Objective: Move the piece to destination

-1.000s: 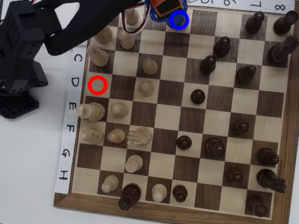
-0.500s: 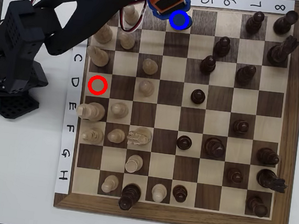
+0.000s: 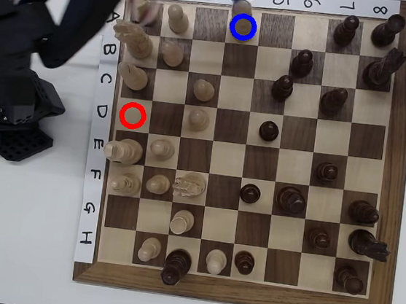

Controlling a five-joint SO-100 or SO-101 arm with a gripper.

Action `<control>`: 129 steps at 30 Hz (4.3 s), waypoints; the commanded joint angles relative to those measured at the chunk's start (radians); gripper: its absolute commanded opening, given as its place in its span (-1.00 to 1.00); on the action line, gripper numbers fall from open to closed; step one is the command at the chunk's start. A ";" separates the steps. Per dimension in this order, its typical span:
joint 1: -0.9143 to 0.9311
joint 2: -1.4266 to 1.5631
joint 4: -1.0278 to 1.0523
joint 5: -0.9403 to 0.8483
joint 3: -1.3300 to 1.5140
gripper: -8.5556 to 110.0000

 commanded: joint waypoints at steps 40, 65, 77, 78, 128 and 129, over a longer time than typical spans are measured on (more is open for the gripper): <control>1.608 1.440 -0.704 -1.605 1.097 -0.86; 2.330 1.819 -0.977 -1.715 1.956 -0.86; 2.312 2.091 -0.902 -1.743 2.408 -0.86; 2.307 2.109 -0.893 -1.749 2.437 -0.86; 2.299 2.269 -0.612 -1.838 2.568 -0.86; 2.298 2.269 -0.612 -1.838 2.568 -0.86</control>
